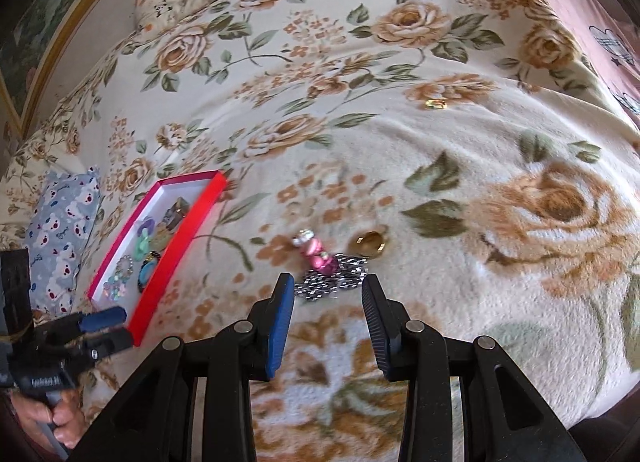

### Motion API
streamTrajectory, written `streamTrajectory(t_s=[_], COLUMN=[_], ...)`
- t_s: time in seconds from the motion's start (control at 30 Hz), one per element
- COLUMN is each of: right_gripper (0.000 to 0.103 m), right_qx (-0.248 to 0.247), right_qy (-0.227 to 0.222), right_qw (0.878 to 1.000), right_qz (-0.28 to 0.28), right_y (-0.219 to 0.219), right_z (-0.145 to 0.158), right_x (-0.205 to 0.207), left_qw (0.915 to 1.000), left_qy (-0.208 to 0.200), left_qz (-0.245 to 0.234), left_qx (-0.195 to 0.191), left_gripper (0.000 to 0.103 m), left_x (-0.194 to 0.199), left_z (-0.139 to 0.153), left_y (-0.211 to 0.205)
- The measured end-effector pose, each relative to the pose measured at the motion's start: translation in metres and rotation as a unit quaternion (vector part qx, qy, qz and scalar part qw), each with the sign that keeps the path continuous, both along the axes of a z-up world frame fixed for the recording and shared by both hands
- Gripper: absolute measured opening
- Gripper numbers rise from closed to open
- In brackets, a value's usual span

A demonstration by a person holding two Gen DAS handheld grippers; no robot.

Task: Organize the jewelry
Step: 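Lift both open tools out of the box toward the yellow band and gold ring, then grasp the gold ring with the right tool while the left grasps the yellow band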

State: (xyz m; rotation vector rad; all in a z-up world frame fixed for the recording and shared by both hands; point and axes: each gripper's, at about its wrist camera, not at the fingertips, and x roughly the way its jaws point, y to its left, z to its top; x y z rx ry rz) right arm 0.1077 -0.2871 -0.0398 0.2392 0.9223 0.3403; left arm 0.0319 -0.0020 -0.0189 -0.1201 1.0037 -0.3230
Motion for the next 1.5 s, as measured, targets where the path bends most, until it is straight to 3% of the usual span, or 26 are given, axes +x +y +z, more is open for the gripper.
streamTrajectory(t_s=[0.5, 0.77, 0.83, 0.87, 0.93, 1.03, 1.13, 1.5], right_gripper=[0.036, 0.035, 0.031, 0.024, 0.023, 0.023, 0.023, 0.023], right_qx=[-0.040, -0.074, -0.080, -0.082, -0.082, -0.086, -0.077, -0.025], right_qy=[0.019, 0.033, 0.031, 0.031, 0.029, 0.021, 0.012, -0.026], right_qw=[0.999, 0.997, 0.996, 0.996, 0.996, 0.996, 0.997, 0.998], right_qz=[-0.016, -0.002, -0.002, -0.001, -0.003, -0.005, -0.007, 0.041], right_y=[-0.006, 0.013, 0.017, 0.018, 0.018, 0.019, 0.018, 0.046], right_z=[-0.021, -0.041, -0.043, -0.043, -0.043, -0.040, -0.032, 0.010], right_x=[0.031, 0.054, 0.057, 0.058, 0.057, 0.055, 0.051, 0.024], left_qw=[0.9976, 0.9968, 0.9970, 0.9971, 0.9974, 0.9978, 0.9984, 0.9998], left_qy=[0.032, 0.013, 0.012, 0.012, 0.012, 0.013, 0.014, -0.010], left_qz=[-0.045, -0.057, -0.059, -0.060, -0.060, -0.057, -0.052, -0.014], left_qx=[0.042, 0.055, 0.048, 0.044, 0.038, 0.030, 0.020, -0.008], left_gripper=[0.067, 0.046, 0.036, 0.033, 0.020, 0.012, 0.007, 0.007], left_x=[0.018, 0.027, 0.029, 0.031, 0.033, 0.037, 0.039, 0.028], left_z=[-0.043, -0.053, -0.052, -0.052, -0.052, -0.050, -0.048, -0.023], left_y=[-0.054, -0.064, -0.061, -0.060, -0.057, -0.051, -0.044, -0.011])
